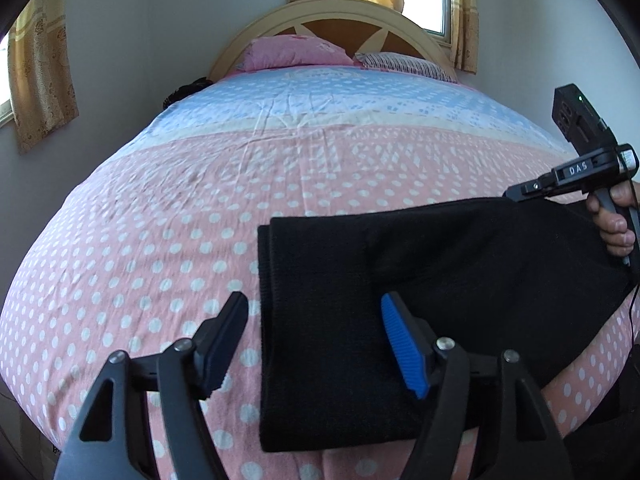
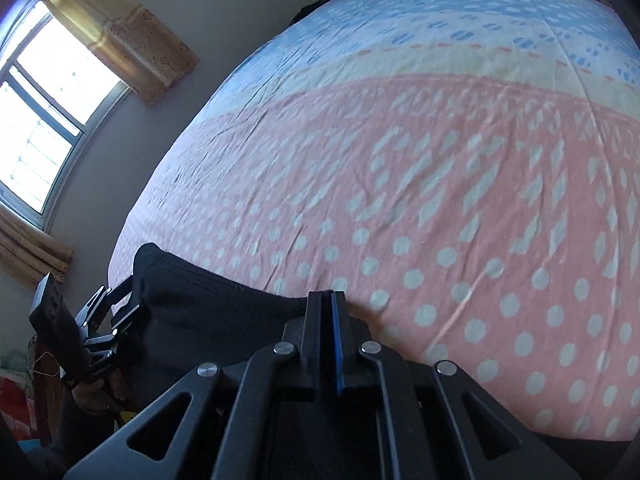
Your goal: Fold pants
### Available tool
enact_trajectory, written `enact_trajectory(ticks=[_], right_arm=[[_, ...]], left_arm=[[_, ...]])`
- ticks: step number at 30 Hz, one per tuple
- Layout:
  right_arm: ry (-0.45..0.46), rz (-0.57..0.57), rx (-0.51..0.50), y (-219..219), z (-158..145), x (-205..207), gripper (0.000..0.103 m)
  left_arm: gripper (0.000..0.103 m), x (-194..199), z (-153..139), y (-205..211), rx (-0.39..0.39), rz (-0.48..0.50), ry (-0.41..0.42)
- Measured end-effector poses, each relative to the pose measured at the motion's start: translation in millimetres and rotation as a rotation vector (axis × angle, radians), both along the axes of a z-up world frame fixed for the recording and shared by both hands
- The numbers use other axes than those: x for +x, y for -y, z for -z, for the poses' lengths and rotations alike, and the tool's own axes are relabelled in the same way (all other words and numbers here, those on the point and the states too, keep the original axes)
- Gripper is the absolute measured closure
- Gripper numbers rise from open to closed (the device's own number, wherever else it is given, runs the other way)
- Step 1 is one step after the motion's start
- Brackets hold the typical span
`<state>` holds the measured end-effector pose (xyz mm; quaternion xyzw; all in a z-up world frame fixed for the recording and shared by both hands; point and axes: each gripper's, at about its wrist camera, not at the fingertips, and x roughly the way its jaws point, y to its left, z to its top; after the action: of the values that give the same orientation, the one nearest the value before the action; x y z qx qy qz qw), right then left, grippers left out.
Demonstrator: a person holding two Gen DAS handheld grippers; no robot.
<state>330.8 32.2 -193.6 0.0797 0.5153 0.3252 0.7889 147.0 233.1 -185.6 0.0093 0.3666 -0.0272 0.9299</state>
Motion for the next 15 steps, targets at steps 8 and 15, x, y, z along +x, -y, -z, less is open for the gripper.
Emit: enact_trajectory(ticks=[8, 15], right_arm=[[0.105, 0.054, -0.030, 35.2, -26.0, -20.5, 0.044], [0.188, 0.231, 0.048, 143.5, -59.5, -67.9, 0.044]], left_arm=[[0.018, 0.4, 0.6, -7.0, 0.002, -0.031, 0.003], [0.019, -17.9, -48.9, 35.5, 0.125, 0.039, 0.149]])
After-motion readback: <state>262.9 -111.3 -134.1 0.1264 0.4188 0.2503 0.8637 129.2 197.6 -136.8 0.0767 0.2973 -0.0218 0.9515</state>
